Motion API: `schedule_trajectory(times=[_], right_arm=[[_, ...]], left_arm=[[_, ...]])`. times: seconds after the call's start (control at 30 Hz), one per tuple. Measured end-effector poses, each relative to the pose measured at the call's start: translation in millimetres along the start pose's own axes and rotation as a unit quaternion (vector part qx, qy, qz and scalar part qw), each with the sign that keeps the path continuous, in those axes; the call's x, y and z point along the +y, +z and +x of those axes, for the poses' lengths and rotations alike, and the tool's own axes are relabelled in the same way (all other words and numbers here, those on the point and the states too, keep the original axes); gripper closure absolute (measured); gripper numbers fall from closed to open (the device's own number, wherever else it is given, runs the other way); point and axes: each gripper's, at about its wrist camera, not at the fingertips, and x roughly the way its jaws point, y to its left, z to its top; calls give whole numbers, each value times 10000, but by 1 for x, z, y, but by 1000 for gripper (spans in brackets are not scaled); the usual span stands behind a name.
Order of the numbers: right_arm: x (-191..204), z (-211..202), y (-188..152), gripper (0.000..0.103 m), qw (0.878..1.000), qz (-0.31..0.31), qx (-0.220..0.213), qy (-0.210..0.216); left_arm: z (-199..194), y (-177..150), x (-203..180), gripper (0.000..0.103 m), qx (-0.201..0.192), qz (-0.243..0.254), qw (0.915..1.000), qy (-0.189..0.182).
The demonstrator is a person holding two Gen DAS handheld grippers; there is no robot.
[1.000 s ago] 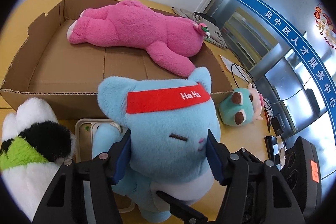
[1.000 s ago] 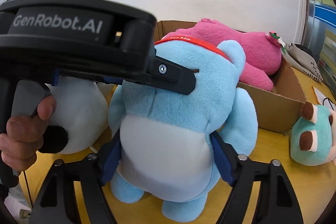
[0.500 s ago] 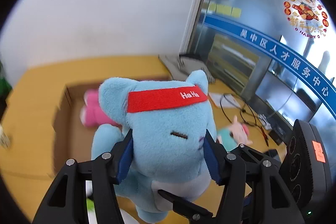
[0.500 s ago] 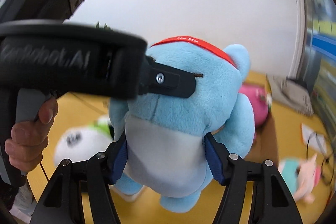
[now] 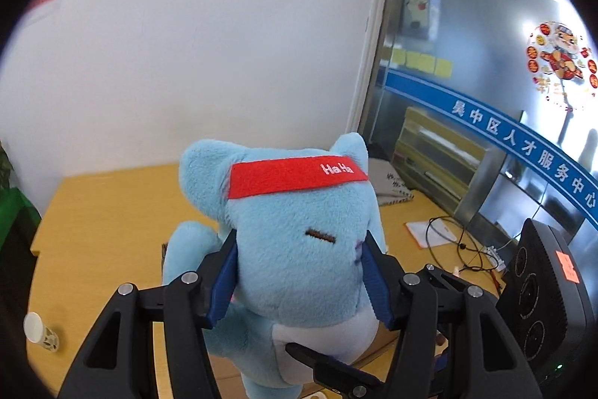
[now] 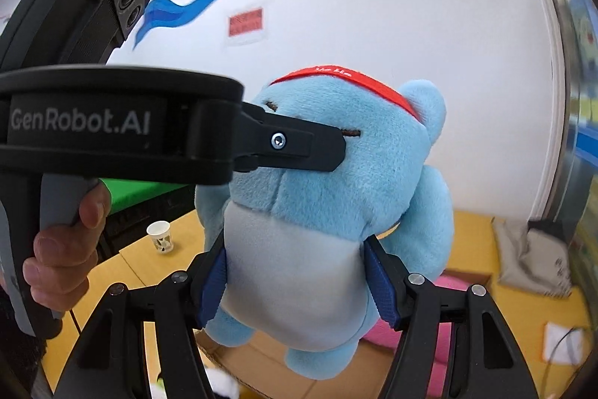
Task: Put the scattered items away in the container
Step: 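Lift the light-blue cat plush and carry it over the box, then lower the cat plush beside the pink bear and open the left gripper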
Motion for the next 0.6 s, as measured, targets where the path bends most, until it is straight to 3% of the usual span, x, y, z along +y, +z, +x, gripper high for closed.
schedule_trajectory(times=[0.2, 0.37, 0.5, 0.6], right_arm=[[-10, 83, -49, 32, 9947, 606, 812, 177], [-8, 141, -95, 32, 9820, 1058, 1534, 306], [-4, 169, -127, 32, 9646, 1533, 2110, 402], [3, 176, -138, 32, 9590, 1682, 2242, 421]], left_arm=[[79, -45, 60, 45, 861, -539, 9948, -68], [131, -90, 90, 44, 1579, -848, 9838, -7], [149, -118, 106, 44, 2058, -1093, 9723, 202], [143, -122, 109, 44, 1994, -1276, 9714, 172]])
